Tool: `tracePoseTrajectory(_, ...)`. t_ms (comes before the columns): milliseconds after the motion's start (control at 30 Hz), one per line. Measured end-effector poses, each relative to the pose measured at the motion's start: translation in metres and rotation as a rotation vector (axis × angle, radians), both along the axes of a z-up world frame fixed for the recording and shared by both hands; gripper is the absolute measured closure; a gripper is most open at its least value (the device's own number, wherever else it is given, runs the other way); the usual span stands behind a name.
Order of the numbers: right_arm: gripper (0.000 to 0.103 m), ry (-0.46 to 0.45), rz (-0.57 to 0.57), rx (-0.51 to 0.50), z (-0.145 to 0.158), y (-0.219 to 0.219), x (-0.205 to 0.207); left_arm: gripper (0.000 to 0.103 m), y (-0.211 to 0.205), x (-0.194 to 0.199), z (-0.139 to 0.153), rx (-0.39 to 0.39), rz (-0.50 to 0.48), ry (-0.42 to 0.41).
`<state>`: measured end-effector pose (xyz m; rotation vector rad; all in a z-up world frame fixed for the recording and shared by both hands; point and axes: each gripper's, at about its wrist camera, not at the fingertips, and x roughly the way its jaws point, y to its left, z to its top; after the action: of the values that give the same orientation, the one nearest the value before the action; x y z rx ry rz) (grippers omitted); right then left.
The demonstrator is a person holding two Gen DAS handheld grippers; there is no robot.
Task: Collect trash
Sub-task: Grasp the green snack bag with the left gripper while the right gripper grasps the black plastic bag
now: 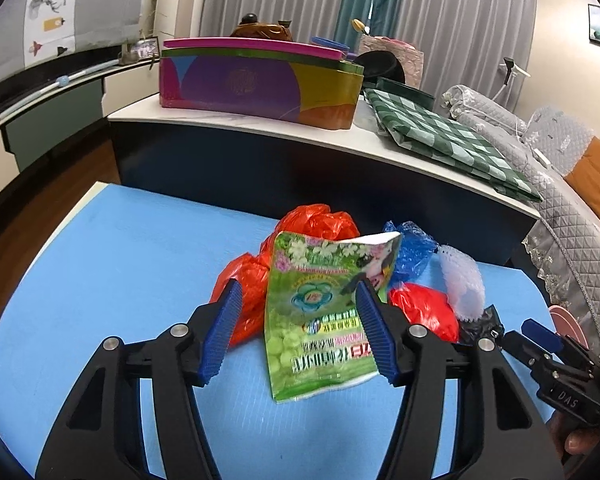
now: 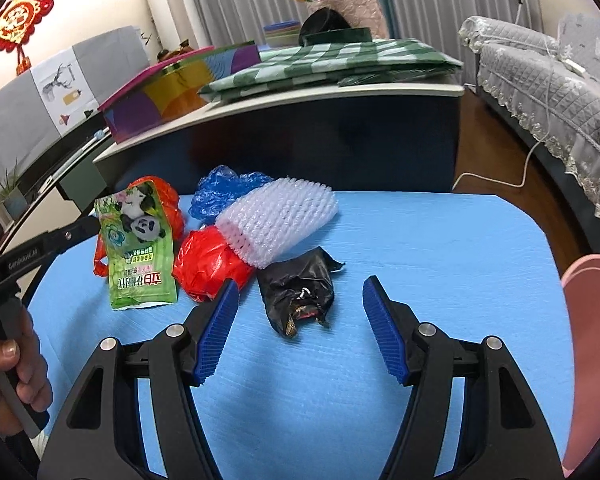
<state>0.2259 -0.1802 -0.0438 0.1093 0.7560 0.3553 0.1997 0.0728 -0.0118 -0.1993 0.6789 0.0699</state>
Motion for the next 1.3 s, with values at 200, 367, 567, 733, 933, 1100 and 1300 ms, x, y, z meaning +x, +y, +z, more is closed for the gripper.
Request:
tracePoseTrajectory(200, 0.038, 0.032, 0.005, -0.007, -0.008, 0.004, 0.012, 0.035, 0.000, 0.017, -0.006, 0.014, -0.021, 0.008)
tracePoseTrajectory(367, 0.038, 0.055, -0.005, -0.021, -0.011, 0.005, 0.019, 0.034, 0.005, 0.028, -0.012, -0.023, -0.025, 0.027)
tracePoseTrajectory(567, 0.039, 0.095, -0.009, -0.018, -0.016, 0.006, 0.025, 0.035, 0.000, 0.028, -0.015, -0.043, -0.069, 0.034)
tracePoseTrajectory(733, 0.059, 0.113, 0.000, -0.010, -0.019, 0.005, 0.024, 0.035, -0.008, 0.030, -0.021, -0.053, -0.114, 0.051)
tracePoseTrajectory(933, 0.060, 0.104, -0.009, -0.018, -0.018, 0.001, 0.020, 0.040, -0.010, 0.027, -0.020, -0.064, -0.151, 0.063)
tracePoseTrajectory(1100, 0.060, 0.106, -0.019, -0.018, -0.015, -0.003, 0.016, 0.039, -0.016, 0.027, -0.030, -0.053, -0.177, 0.129)
tracePoseTrajectory(1300, 0.061, 0.091, -0.014, -0.011, -0.002, -0.006, 0.000, 0.031, -0.013, 0.023, -0.034, -0.048, -0.141, 0.147)
